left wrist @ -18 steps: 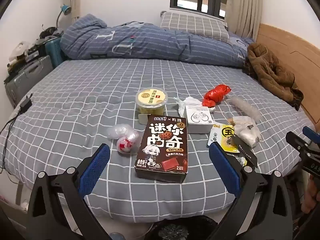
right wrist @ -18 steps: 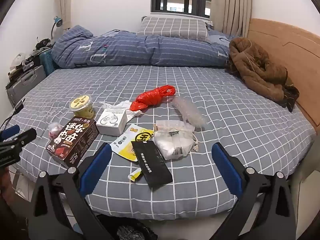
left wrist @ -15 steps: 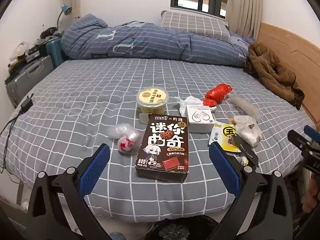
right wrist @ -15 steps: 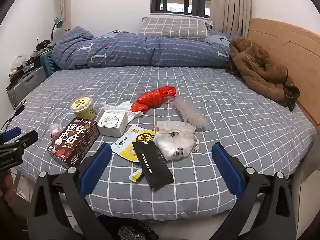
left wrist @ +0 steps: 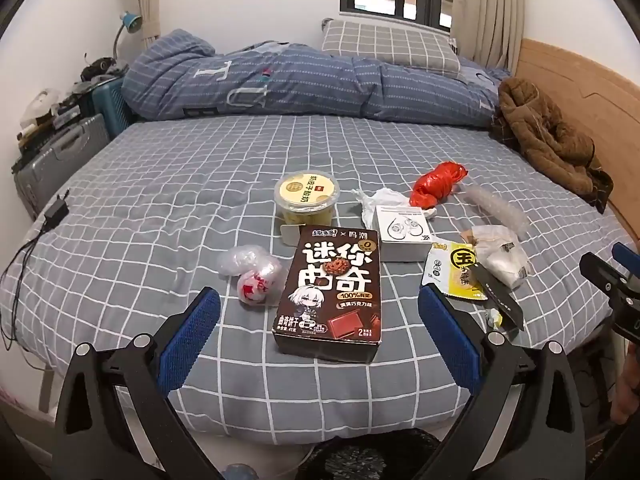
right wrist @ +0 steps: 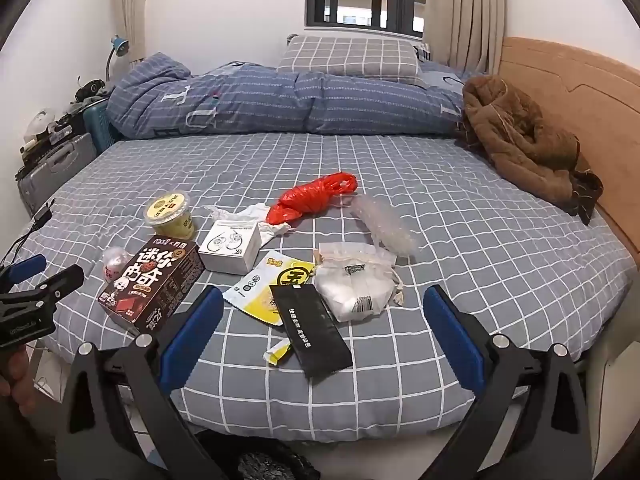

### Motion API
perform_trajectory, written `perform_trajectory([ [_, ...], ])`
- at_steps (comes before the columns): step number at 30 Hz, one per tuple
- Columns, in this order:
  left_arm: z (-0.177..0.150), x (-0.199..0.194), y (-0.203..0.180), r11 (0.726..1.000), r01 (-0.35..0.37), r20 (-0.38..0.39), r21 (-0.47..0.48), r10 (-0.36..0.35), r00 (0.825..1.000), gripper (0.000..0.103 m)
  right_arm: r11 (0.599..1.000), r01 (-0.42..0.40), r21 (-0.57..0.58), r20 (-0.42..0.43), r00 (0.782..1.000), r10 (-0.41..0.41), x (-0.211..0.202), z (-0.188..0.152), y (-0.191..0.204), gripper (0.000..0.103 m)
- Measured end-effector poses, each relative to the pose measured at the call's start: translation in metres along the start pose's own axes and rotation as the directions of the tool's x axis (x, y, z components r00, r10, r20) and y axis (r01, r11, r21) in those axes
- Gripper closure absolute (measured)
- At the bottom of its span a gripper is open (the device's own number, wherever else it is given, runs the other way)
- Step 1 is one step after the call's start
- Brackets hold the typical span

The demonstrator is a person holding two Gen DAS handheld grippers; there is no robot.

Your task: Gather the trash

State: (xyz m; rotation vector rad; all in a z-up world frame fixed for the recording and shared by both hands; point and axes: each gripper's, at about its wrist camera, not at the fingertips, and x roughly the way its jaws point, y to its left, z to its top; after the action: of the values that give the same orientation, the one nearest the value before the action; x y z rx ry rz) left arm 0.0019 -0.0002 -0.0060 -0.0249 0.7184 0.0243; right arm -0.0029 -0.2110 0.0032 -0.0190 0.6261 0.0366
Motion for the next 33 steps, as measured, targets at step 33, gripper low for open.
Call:
perform_trajectory([
  [33,-0.001,-0.0016,-0.0038,1.0,-0.007,0.004,0.006,0.007,1.0,0.006,1.0,-0.012,0.01,0.01,1.0,0.012,-0.0026,0.0048,-0.0008,0.007],
])
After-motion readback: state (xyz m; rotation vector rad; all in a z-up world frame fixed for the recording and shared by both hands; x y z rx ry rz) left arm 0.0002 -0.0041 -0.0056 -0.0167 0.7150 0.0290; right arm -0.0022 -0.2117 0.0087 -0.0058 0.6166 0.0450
